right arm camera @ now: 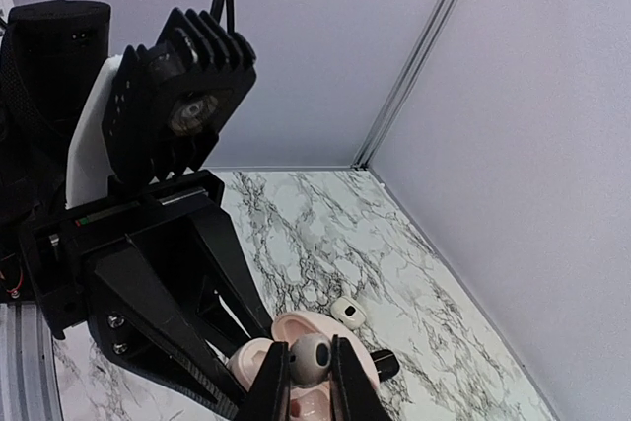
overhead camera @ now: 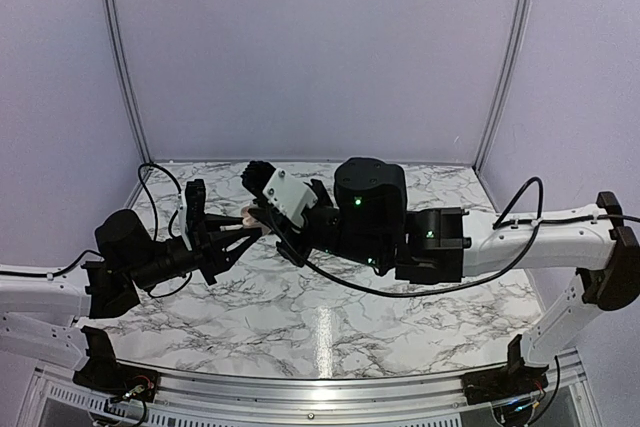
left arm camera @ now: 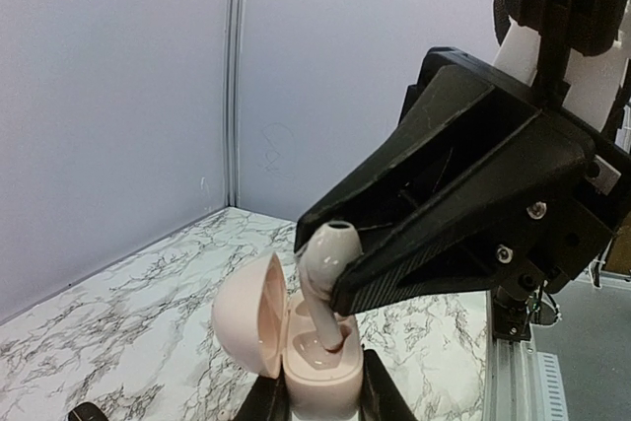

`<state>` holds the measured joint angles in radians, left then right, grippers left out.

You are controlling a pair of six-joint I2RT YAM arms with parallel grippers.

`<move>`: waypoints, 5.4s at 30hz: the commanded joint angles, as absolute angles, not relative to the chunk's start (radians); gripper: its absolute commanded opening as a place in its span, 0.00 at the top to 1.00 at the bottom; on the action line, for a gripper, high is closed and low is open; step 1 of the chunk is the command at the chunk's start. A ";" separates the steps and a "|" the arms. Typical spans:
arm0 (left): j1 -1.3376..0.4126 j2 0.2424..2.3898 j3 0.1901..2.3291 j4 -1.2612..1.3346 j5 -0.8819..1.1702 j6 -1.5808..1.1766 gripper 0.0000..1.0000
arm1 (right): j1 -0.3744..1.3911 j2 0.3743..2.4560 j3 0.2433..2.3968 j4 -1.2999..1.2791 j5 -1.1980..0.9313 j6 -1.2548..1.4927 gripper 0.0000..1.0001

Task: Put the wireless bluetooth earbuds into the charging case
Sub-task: Insert the left earbud into the left side groove of the charging case.

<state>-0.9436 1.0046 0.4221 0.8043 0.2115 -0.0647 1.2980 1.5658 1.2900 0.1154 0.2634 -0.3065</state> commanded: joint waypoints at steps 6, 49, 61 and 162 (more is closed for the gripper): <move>-0.946 0.975 0.407 0.855 0.203 -0.072 1.00 | 1.303 1.579 1.309 0.137 0.284 -0.307 0.98; -0.934 0.961 0.393 0.874 0.131 -0.100 1.00 | 1.302 1.595 1.284 0.066 0.199 -0.321 0.96; -0.933 0.941 0.392 0.879 0.169 -0.044 1.00 | 1.294 1.632 1.308 0.031 0.228 -0.277 0.96; -0.925 1.009 0.427 0.916 0.374 -0.112 1.00 | 1.198 1.373 1.264 -0.045 -0.141 -0.288 0.45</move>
